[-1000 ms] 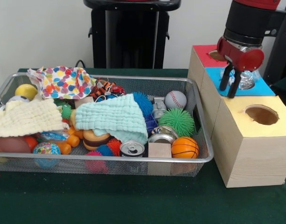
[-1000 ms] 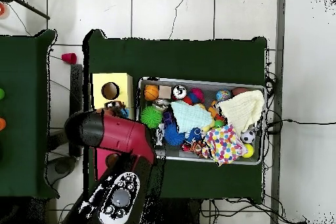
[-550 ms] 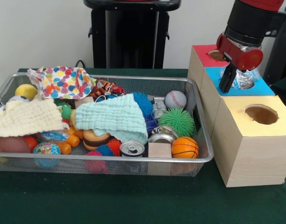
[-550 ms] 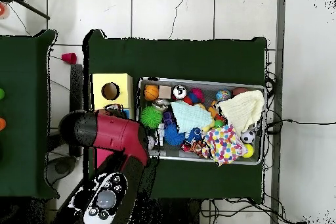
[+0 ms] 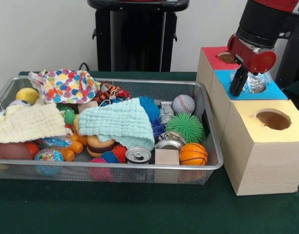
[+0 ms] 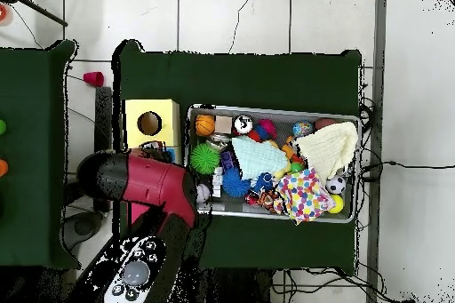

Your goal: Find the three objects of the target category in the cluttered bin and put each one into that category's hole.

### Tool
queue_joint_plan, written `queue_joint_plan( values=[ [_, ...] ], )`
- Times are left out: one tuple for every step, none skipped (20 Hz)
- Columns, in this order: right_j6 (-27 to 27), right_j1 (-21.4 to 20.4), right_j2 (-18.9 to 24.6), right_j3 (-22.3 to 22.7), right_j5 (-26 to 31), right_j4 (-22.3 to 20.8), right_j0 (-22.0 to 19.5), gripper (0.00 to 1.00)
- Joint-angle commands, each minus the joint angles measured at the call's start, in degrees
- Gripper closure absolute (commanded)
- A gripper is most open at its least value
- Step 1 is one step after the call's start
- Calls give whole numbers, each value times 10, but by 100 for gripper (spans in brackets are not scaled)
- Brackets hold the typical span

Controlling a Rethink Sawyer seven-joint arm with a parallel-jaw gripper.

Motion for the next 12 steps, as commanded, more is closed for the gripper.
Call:
queue_joint_plan(
  values=[
    [143, 66, 60, 33, 52, 24, 22, 100],
    [145, 67, 58, 32, 52, 27, 25, 100],
    [146, 66, 58, 33, 52, 30, 27, 100],
    [146, 65, 51, 27, 55, 29, 31, 100],
    [147, 64, 43, 22, 57, 27, 35, 100],
    [148, 63, 35, 17, 59, 26, 39, 100],
    [146, 57, 28, 12, 57, 25, 42, 100],
    [141, 52, 23, 10, 49, 24, 42, 100],
    [133, 43, 24, 11, 46, 25, 40, 100],
    [126, 34, 26, 11, 44, 26, 37, 100],
    [119, 24, 31, 15, 36, 31, 33, 100],
    [117, 16, 29, 14, 43, 31, 33, 100]
  ],
)
